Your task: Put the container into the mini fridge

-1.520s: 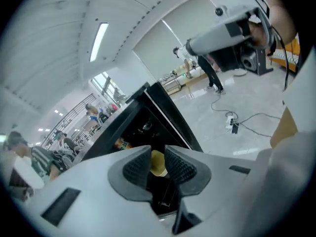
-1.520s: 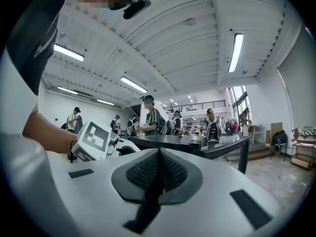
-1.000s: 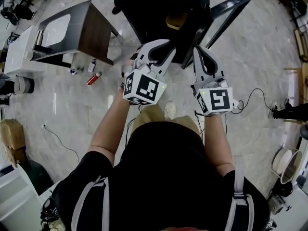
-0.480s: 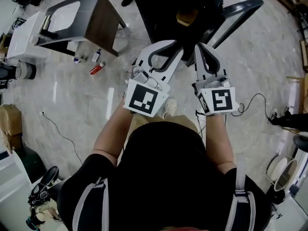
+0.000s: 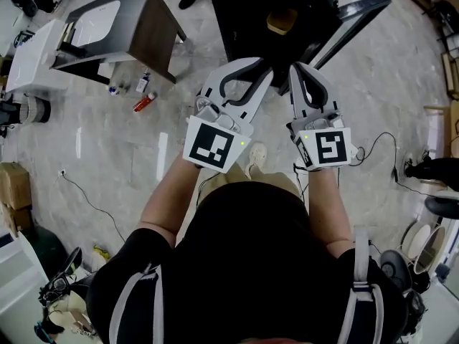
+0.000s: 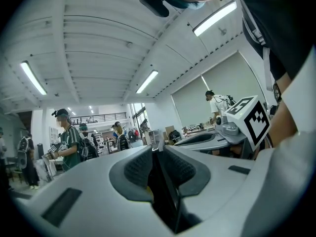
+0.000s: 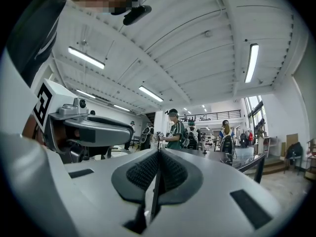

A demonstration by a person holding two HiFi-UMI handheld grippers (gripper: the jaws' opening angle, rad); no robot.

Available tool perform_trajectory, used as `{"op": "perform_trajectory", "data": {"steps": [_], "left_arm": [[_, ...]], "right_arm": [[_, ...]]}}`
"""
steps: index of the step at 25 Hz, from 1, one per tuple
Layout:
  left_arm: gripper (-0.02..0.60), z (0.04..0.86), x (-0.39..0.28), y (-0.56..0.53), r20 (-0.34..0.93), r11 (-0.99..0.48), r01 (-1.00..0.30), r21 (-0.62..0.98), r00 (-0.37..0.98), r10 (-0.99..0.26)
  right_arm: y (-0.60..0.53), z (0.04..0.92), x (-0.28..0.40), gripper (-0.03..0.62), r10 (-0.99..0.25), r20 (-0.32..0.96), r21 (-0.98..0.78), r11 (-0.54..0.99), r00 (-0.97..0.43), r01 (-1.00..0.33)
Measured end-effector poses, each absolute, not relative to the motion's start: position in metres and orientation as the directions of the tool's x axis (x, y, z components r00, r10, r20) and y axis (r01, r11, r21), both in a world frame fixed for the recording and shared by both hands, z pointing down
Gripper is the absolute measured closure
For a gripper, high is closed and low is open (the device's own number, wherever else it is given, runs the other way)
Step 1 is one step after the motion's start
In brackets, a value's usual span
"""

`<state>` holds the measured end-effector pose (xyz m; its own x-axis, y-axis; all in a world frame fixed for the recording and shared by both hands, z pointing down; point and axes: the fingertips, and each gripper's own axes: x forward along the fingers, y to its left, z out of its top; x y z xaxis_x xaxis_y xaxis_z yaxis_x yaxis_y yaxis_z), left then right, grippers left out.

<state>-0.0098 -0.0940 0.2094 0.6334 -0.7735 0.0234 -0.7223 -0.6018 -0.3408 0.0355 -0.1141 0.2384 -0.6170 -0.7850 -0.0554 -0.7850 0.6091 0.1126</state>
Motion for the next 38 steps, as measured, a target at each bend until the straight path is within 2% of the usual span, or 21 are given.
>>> {"op": "perform_trajectory", "data": {"steps": [4, 8, 18, 29, 38], "left_arm": [[0.502, 0.205, -0.039, -0.066, -0.004, -0.602, -0.731, -0.321, 0.636, -0.771], [0.557, 0.204, -0.071, -0.028, -0.045, -0.605, -0.743, -0.287, 0.642, -0.766], [0.558, 0.214, -0.138, 0.067, -0.051, -0.636, -0.733, -0.242, 0.664, -0.746], [0.558, 0.207, -0.149, 0.133, -0.05, -0.681, -0.701, -0.213, 0.704, -0.709], [0.558, 0.193, -0.134, 0.151, -0.068, -0.681, -0.678, -0.276, 0.72, -0.69]], "right_arm": [[-0.08, 0.234, 0.005, 0.557, -0.79, -0.046, 0.137, 0.601, -0.611, -0.787], [-0.04, 0.229, -0.025, 0.557, -0.809, -0.052, 0.139, 0.575, -0.586, -0.806], [0.072, 0.228, -0.094, 0.557, -0.837, -0.051, 0.128, 0.535, -0.544, -0.835], [0.147, 0.22, -0.104, 0.557, -0.866, -0.056, 0.168, 0.482, -0.497, -0.86], [0.168, 0.212, -0.092, 0.557, -0.88, -0.058, 0.185, 0.454, -0.471, -0.871]]}}
